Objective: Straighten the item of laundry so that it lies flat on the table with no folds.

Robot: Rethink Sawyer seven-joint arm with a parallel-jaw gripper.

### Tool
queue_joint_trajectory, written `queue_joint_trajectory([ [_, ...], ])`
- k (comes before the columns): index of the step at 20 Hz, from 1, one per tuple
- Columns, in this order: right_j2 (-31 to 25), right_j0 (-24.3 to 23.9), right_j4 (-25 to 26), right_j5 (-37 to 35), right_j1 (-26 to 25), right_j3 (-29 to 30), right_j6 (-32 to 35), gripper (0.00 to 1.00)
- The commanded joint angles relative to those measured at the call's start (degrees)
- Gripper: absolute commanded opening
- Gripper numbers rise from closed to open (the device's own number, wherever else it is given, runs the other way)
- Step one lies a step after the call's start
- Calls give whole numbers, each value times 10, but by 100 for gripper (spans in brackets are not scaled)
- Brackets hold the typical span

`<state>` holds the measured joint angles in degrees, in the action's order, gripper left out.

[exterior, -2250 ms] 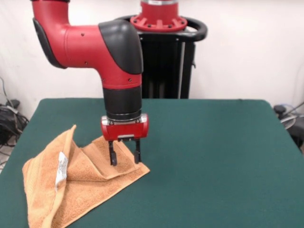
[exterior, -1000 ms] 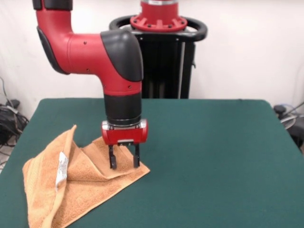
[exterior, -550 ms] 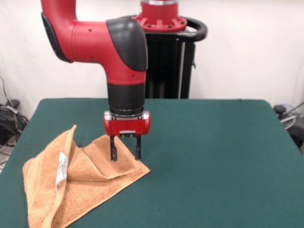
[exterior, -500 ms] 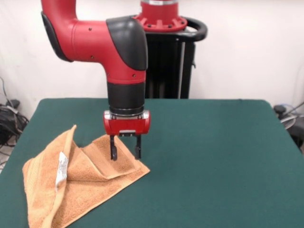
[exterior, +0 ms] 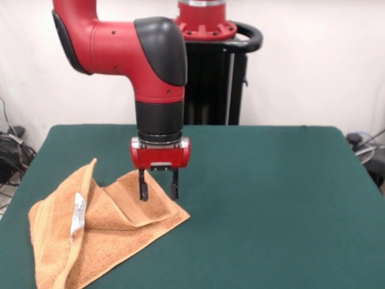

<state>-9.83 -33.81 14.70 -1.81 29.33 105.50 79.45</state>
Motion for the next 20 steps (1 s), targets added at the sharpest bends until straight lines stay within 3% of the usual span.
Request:
queue_joint_trajectory([
  [1,-4,10,-34,11,-34,-2,132,100],
  [20,-17,1,-34,16,-60,-11,129,100],
])
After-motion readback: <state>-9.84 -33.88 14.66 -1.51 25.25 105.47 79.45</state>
